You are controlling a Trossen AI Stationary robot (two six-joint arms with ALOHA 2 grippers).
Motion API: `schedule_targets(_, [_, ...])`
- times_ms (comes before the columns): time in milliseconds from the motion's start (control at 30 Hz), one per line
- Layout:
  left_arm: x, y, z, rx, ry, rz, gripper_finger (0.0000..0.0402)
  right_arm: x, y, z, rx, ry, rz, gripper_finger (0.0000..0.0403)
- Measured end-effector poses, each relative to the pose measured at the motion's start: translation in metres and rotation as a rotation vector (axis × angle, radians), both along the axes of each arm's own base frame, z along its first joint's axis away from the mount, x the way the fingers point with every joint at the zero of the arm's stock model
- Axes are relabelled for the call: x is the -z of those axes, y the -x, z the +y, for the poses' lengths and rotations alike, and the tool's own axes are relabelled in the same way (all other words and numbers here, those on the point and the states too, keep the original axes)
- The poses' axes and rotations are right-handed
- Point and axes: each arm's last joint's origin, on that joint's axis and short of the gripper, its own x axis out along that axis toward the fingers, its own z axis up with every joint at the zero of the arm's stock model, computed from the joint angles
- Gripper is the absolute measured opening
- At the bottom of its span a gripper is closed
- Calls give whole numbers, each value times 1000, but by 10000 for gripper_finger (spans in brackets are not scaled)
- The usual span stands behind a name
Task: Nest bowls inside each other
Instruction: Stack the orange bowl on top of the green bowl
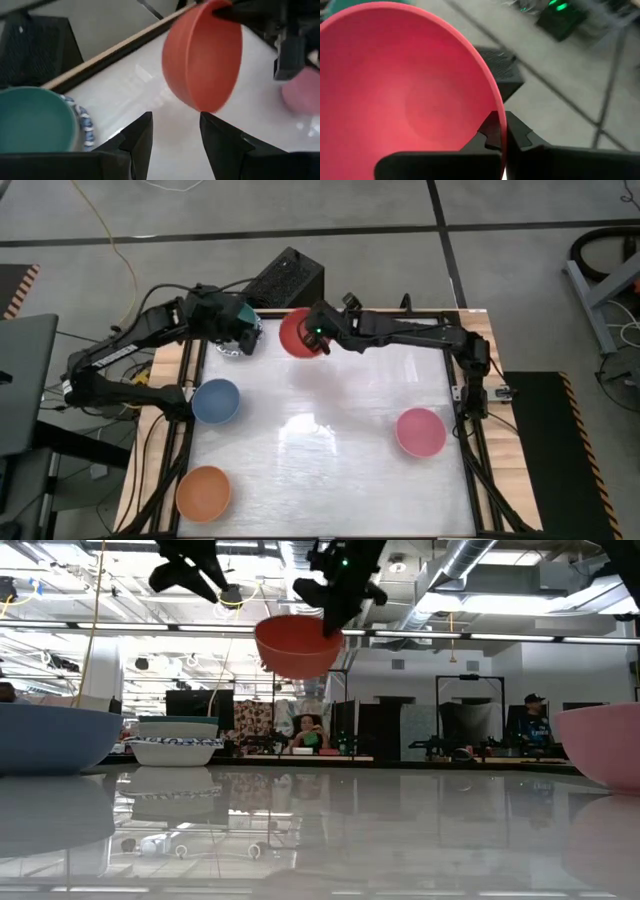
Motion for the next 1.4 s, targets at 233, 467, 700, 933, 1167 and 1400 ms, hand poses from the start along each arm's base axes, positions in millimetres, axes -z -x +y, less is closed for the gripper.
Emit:
schedule_targets(233, [11, -26, 11, 17, 2, 13, 151, -14, 3, -10, 50, 72, -17, 9])
schedule_targets(467, [22, -51, 2, 412, -363, 254, 151, -11, 5, -18, 5, -16, -19, 9])
schedule_targets(700, [28, -65, -14, 592, -685, 496, 151, -4, 13, -29, 6, -111, 15, 9])
schedule_targets(933, [33, -79, -25, 768, -923, 653, 151, -4, 15, -38, -32, -175, -5, 9])
schedule_targets(1167, [44, -96, -25, 857, -1087, 818, 151, -7, 13, -38, -68, -201, -47, 8])
schedule_targets(1400, [56, -107, -22, 915, -1142, 944, 151, -9, 12, -31, -90, -205, -40, 8])
